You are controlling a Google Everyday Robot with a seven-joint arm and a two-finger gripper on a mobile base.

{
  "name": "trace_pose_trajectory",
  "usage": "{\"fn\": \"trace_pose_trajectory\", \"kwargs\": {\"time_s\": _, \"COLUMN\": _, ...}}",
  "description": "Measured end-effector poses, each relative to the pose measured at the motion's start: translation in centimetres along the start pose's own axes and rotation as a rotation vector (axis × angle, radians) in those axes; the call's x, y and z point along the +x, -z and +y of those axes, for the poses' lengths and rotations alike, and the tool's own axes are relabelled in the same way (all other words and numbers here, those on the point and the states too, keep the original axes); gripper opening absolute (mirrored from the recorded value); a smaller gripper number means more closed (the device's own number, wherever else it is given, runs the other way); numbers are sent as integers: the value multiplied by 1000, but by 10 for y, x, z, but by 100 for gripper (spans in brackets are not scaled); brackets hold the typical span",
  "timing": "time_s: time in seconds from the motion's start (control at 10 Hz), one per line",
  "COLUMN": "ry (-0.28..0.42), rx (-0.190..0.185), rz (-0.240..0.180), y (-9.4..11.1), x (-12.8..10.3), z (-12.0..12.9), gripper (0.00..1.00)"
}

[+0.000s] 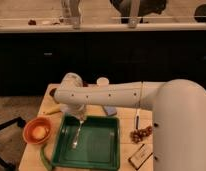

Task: Place fork in table surface

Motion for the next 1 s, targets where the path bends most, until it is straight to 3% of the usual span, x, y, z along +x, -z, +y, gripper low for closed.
{"fn": "trace_pose_trajectory", "kwargs": {"time_s": 0.6, "ry": 1, "rx": 0, "rz": -3, "y": -2, "x": 2, "z": 1, "gripper": 0}}
{"fn": "trace_pose_trajectory", "kwargs": {"time_s": 1.0, "ry": 9, "rx": -6, "rz": -25, "y": -13, "x": 45, "z": 2, "gripper": 0}}
